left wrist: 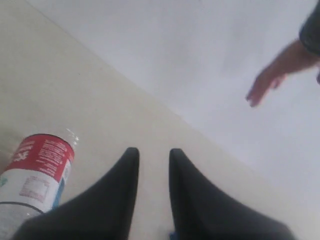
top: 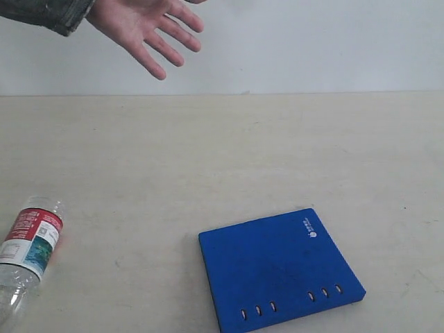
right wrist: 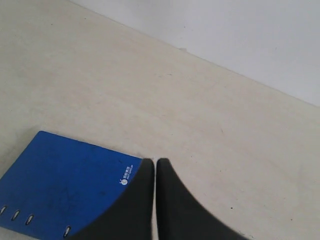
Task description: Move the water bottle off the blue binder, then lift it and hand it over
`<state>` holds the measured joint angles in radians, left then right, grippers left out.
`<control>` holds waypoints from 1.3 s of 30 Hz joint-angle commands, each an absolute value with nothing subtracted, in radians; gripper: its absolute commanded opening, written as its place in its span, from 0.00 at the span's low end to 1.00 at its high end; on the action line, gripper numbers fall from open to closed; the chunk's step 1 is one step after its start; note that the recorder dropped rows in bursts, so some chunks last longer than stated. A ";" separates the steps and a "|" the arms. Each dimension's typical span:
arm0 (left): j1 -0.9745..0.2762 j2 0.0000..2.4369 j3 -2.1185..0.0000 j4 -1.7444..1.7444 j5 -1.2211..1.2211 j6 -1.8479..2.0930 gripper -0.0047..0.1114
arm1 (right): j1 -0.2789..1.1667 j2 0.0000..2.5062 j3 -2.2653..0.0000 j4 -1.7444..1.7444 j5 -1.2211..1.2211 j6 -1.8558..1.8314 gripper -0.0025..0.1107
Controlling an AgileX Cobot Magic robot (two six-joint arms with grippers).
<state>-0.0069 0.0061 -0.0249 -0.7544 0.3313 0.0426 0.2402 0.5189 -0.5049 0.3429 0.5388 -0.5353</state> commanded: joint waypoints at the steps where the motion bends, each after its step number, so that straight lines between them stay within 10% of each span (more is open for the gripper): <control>1: -0.010 0.131 -0.130 -1.042 0.476 0.475 0.30 | 0.236 0.511 -0.501 0.335 0.527 -0.525 0.02; 16: -0.010 1.166 -0.325 -0.942 0.450 0.610 0.28 | 0.236 0.511 -0.501 0.344 0.709 -0.416 0.02; 32: -0.010 0.923 -0.362 -0.124 0.578 -0.031 0.25 | 0.236 0.511 -0.501 0.342 0.764 -0.405 0.02; 39: -0.010 0.920 -0.362 -0.204 0.586 -0.011 0.56 | 0.236 0.511 -0.501 0.342 0.751 -0.405 0.02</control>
<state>-0.0069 0.9222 -0.3573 -0.1711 0.5757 -0.0147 0.2402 0.5189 -0.5049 0.3462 0.7672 -0.4078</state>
